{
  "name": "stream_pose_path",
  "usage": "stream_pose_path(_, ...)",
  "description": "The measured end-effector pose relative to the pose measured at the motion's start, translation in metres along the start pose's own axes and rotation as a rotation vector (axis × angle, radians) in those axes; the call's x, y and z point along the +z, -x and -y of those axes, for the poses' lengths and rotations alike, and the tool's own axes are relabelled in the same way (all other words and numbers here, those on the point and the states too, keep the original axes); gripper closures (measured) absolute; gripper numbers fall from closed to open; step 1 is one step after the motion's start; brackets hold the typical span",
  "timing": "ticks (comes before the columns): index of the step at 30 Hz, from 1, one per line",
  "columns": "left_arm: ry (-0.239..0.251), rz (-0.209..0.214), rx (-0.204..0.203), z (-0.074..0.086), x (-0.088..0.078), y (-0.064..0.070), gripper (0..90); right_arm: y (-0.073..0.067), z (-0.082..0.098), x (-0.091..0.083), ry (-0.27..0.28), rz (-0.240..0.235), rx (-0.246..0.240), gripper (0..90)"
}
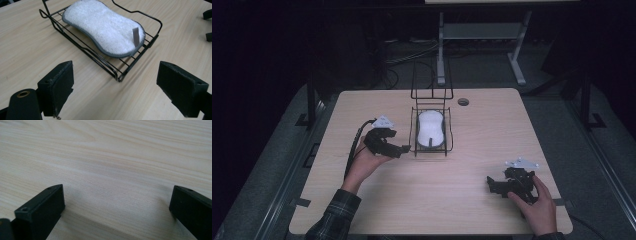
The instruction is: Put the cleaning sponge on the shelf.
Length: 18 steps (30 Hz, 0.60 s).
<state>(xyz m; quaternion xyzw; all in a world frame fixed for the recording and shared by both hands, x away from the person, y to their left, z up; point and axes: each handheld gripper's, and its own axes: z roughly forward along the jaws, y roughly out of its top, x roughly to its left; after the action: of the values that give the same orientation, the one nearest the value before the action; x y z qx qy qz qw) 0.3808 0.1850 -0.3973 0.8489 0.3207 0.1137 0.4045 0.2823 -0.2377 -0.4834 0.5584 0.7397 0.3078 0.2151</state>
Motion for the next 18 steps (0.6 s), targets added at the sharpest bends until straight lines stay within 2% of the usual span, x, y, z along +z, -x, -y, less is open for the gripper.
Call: stream_pose_path(18,0.016,-0.031,-0.007,0.034,-0.034,0.013,13.7,0.000,0.000,0.000,-0.001,-0.002,-0.001,0.0)
